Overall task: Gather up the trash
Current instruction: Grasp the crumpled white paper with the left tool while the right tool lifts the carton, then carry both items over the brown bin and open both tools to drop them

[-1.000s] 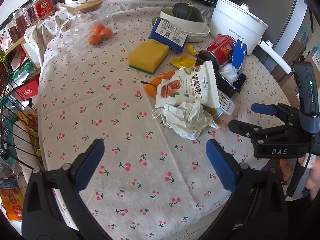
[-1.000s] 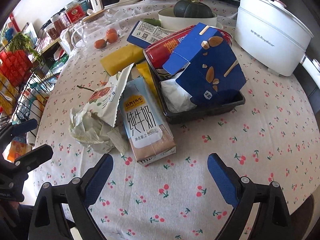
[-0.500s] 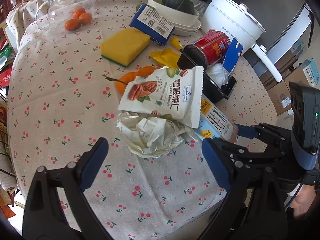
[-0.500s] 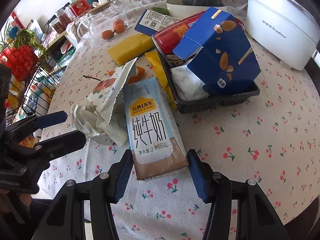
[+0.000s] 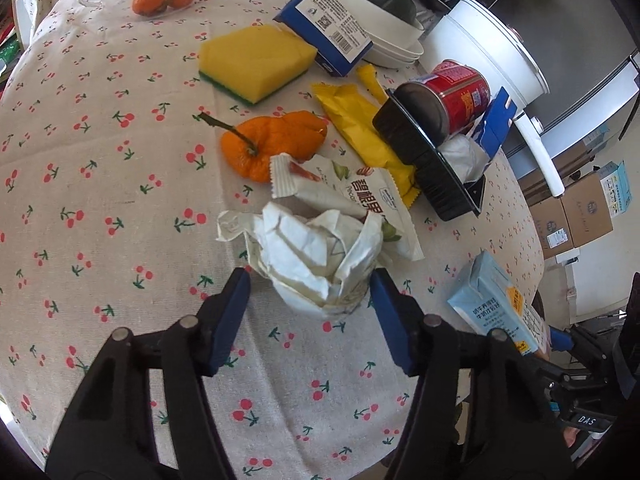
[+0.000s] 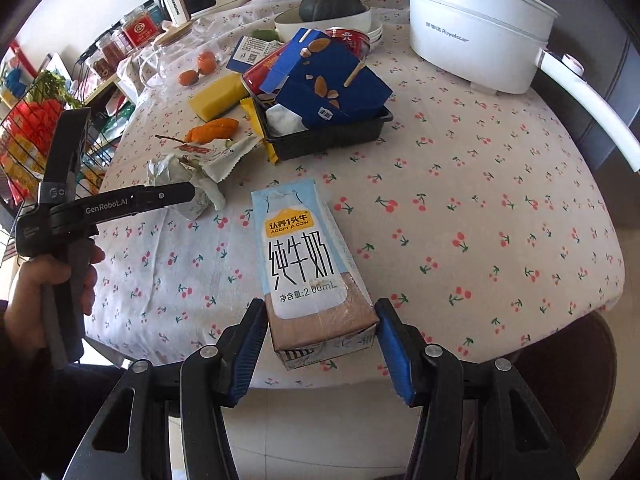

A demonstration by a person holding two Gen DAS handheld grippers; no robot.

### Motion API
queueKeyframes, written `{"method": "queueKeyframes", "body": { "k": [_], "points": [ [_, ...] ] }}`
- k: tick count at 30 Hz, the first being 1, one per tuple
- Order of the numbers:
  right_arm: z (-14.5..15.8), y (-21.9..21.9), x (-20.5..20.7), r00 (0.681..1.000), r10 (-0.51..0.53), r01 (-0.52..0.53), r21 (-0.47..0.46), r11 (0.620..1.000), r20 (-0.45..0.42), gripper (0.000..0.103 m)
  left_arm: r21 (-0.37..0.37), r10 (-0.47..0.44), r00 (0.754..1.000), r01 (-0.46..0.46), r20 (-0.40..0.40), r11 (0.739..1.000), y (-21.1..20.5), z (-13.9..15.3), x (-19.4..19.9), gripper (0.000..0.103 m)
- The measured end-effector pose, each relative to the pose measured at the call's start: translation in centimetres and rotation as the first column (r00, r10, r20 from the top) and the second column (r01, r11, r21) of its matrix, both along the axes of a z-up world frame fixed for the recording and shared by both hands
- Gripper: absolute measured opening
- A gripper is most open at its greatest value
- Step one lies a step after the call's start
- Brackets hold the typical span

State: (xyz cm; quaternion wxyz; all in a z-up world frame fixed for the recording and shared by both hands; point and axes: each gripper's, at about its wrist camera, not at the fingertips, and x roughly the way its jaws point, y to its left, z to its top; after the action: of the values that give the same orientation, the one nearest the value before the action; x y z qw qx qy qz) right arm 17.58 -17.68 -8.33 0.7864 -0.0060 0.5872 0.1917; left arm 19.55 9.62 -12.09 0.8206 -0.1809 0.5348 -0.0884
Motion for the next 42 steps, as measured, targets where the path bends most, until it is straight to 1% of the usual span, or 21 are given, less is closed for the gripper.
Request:
{"method": "queueKeyframes", "body": {
  "k": [1,2,4,6,9,16,19,24,28,35,42],
  "points": [
    [0.1,-0.4,-0.2,1.0,-0.007,0.007,0.001,1.0,0.003,0.056,-0.004,-0.008,1.0,0.008,0.006,1.0,-0.2,0.1,-0.1,0.053],
    [0.3,-0.7,-0.5,1.0,-0.014,0.014,0.002,1.0,0.006,0.056,-0.003,-0.015,1.0,0.015,0.014,1.0,-0.4,0.3,-0.3,0.051],
    [0.7,-1.4,-0.9,0.999,-0.029,0.029,0.008,1.0,0.013,0.056,0.003,-0.03,0.999,0.03,0.027,1.0,-0.9,0.7,-0.6,0.04],
    [1.0,-2.1,-1.3,0.999,-0.044,0.044,0.018,0.999,0.021,0.056,0.006,-0.046,0.998,0.046,0.039,0.999,-1.2,1.1,-1.0,0.032],
    [1.8,-3.1,-1.8,0.997,-0.067,0.065,0.027,0.997,0.04,0.056,0.01,-0.067,0.996,0.067,0.058,0.998,-1.7,1.6,-1.1,0.03],
    [2.8,-5.5,-2.4,0.99,-0.125,0.123,0.047,0.991,0.063,0.055,0.027,-0.105,0.99,0.103,0.098,0.994,-2.1,2.8,-2.4,0.028],
    [3.5,-6.6,-2.6,0.986,-0.148,0.144,0.053,0.988,0.079,0.054,0.015,-0.129,0.985,0.128,0.111,0.992,-2.7,3.4,-3.1,0.028],
    [4.5,-8.6,-3.2,0.976,-0.187,0.182,0.052,0.982,0.115,0.052,0.016,-0.188,0.974,0.188,0.128,0.982,-4.6,4.0,-4.3,0.028],
    [5.1,-10.6,-3.7,0.964,-0.232,0.225,0.063,0.972,0.129,0.051,0.03,-0.239,0.961,0.237,0.139,0.971,-6.6,4.3,-4.9,0.028],
    [6.4,-15.7,-6.2,0.928,-0.326,0.318,0.073,0.945,0.178,0.051,0.032,-0.337,0.929,0.336,0.15,0.941,-10.9,4.7,-5.9,0.028],
    [6.4,-22.4,-9.7,0.876,-0.443,0.441,0.053,0.896,0.191,0.051,0.03,-0.429,0.889,0.43,0.162,0.902,-16.0,4.8,-6.6,0.028]
  ]
}}
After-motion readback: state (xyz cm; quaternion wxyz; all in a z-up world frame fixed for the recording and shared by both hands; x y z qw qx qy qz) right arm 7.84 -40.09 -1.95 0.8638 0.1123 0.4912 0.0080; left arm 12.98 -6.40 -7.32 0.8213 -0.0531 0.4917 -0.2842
